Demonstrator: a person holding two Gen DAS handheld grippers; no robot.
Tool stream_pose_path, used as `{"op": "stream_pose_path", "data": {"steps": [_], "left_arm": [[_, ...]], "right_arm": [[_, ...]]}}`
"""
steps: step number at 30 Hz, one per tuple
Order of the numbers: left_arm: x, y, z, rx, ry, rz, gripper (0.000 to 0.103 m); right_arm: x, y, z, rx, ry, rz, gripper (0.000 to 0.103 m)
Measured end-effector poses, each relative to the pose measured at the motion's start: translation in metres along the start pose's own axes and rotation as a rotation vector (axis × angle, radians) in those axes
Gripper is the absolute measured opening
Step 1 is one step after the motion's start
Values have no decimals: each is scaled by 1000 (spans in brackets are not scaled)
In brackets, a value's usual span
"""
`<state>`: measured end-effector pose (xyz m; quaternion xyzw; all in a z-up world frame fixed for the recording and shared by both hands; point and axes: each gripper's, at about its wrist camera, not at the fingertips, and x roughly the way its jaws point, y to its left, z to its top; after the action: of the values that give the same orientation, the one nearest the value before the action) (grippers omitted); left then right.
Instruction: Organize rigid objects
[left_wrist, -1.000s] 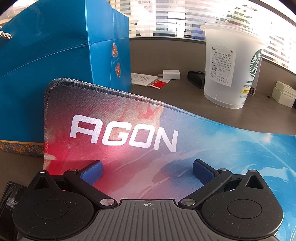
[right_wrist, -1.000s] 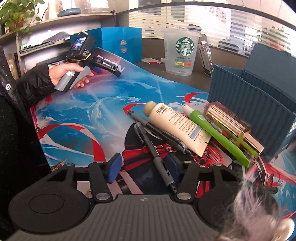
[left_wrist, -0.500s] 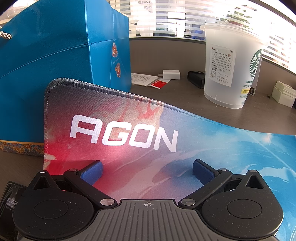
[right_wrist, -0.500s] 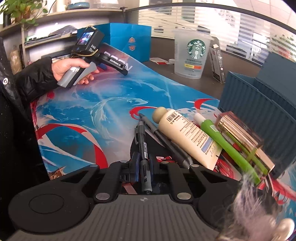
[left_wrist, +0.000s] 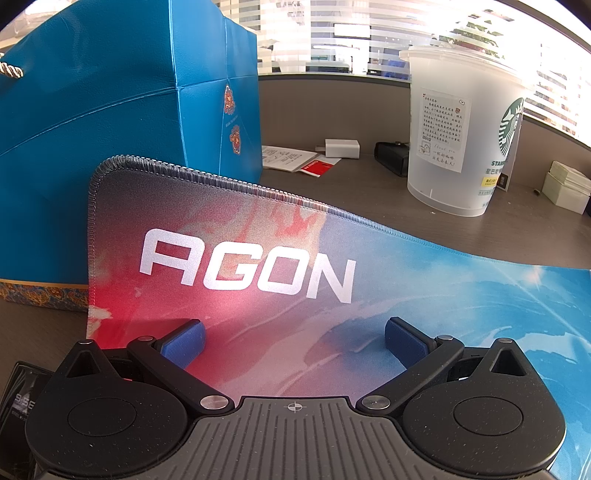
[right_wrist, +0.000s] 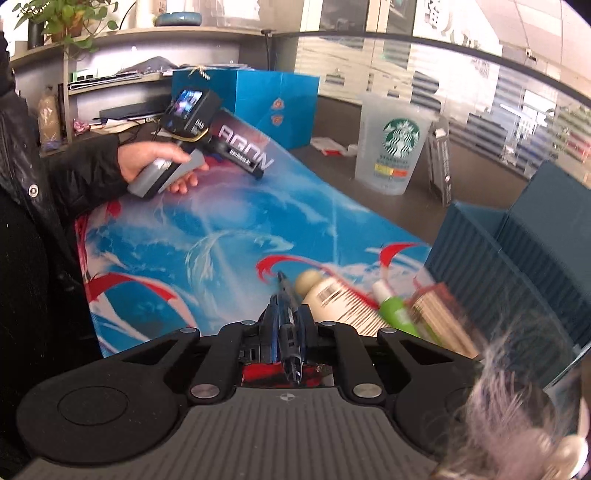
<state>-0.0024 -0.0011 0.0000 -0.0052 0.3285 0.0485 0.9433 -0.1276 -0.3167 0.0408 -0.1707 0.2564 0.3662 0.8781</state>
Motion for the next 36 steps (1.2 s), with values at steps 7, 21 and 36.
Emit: {"op": "stream_pose_path", "data": {"steps": [7,21,36], "left_arm": [[0,0,0,0,0,0,103],[0,0,0,0,0,0,103],[0,0,0,-1,0,0,103]], "right_arm": [[-3,-9,13,-36,6,-4,9],[-30,-49,47,-58,-108,-107,5],[-9,-15,-19,85,102,253,46]]}}
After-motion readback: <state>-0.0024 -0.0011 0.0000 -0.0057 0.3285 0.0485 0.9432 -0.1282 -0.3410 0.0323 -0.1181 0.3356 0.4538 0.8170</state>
